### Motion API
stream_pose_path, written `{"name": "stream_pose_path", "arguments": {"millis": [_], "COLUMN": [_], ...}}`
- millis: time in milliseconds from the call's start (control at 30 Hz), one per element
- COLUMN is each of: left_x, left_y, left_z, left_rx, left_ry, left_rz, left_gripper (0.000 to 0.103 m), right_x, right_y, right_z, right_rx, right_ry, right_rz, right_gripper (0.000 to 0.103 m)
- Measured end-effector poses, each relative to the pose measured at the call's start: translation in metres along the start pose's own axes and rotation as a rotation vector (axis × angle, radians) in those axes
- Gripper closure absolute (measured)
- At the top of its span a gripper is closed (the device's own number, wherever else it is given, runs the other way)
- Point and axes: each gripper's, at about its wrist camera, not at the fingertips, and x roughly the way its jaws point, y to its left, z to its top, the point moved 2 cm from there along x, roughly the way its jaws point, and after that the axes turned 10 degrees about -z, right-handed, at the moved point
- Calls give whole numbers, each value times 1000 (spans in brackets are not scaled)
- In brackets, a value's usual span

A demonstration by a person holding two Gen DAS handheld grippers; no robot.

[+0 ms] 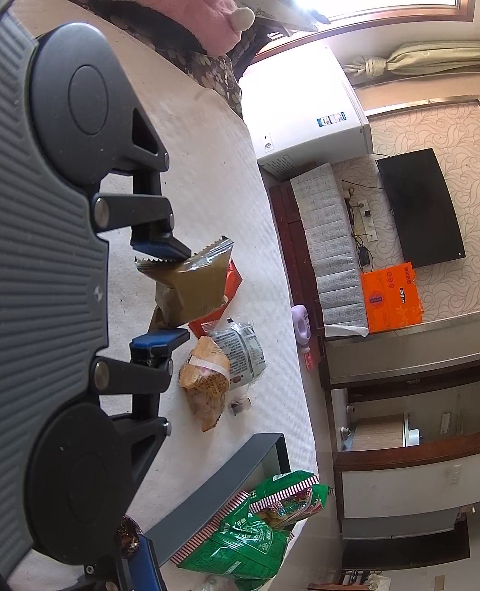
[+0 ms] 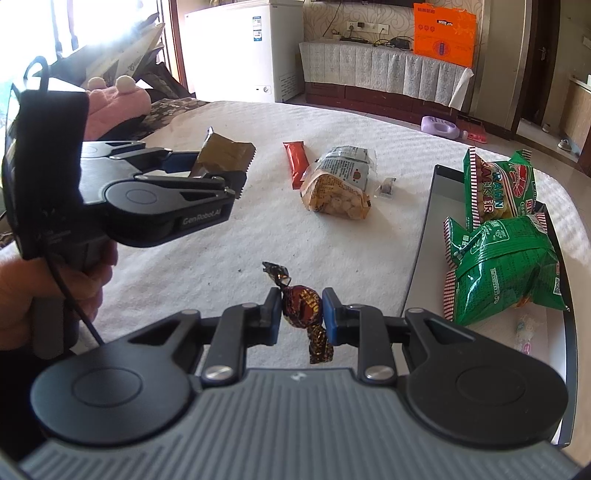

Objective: Organize snacks
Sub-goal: 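Lift brown packet with left tool while right tool holds chocolate candy up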

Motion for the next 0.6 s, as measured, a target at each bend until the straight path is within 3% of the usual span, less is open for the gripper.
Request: {"name": "stream_pose_path", "arguments": {"millis": [600], "left_x": [1], "left_y": [-3], "left_z": [0], "left_rx": [6], "left_ry": [4], "left_rz": [-3], "left_gripper": [57], "right_x": [-2], "right_y": [-1], "right_z": [1], "right_rx": [1], "right_ry": [-4], "right_rz": [5], "right_gripper": [76]}}
